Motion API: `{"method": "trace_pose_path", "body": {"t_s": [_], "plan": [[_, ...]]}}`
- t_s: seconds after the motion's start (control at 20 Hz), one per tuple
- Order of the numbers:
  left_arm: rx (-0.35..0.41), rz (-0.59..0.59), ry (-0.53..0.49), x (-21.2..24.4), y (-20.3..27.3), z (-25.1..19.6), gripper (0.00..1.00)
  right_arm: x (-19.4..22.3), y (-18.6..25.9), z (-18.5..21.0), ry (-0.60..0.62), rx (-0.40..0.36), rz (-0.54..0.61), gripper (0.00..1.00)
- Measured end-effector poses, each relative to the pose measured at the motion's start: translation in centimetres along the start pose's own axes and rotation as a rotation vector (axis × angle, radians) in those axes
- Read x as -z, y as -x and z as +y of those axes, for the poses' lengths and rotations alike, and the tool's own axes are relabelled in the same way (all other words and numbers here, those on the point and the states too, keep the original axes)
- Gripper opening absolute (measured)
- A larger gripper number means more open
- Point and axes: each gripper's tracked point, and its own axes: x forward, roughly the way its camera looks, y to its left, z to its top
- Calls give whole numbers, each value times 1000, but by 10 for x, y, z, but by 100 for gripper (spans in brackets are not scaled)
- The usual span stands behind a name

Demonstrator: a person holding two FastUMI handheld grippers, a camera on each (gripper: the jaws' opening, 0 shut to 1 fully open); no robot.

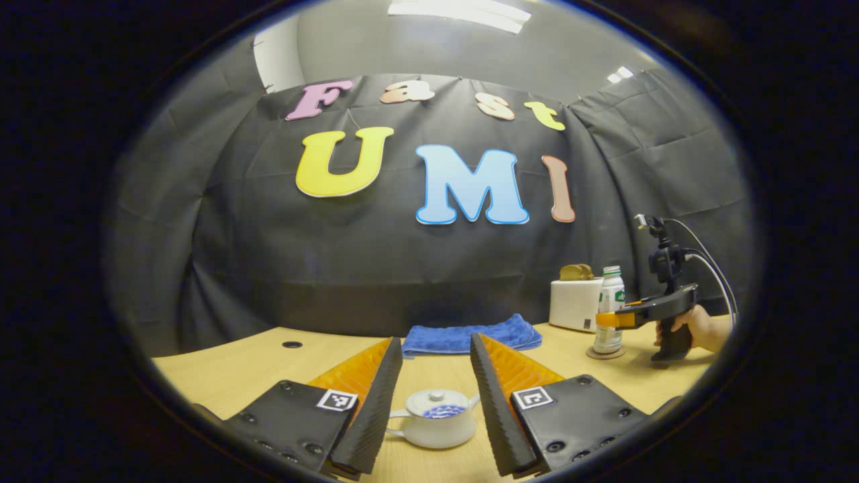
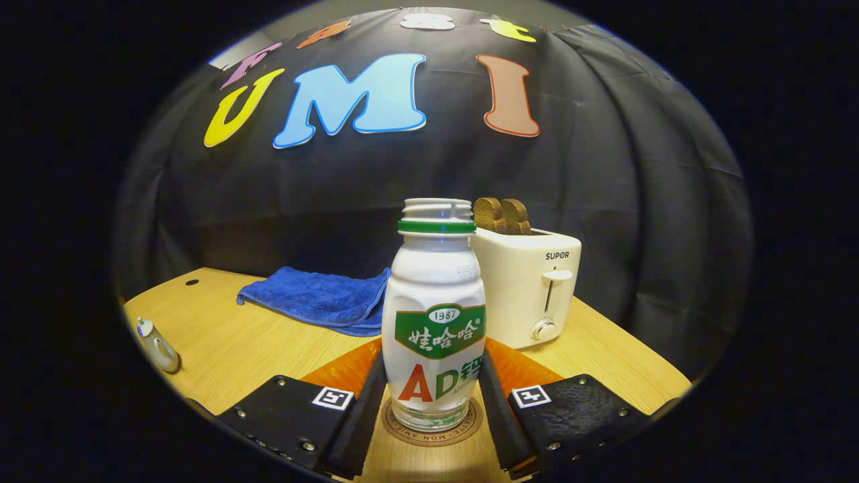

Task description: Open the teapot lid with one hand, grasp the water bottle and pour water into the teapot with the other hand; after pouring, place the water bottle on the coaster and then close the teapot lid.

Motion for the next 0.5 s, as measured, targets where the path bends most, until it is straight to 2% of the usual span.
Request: {"method": "trace_pose_path", "body": {"t_s": [0.15,0.3,0.4,0.45,0.5], "plan": [[8,-8,-8,-3,1,-4,75,3,1,-1,5,12,14,75],[15,-17,-16,-4,2,-6,75,-6,6,-4,12,25,-12,94],[21,-23,-22,-6,2,-9,75,-13,12,-6,14,35,-34,95],[23,-27,-26,-7,2,-9,70,-17,17,-6,13,36,-46,95],[24,-33,-32,-8,3,-10,75,-21,22,-5,13,38,-58,95]]}}
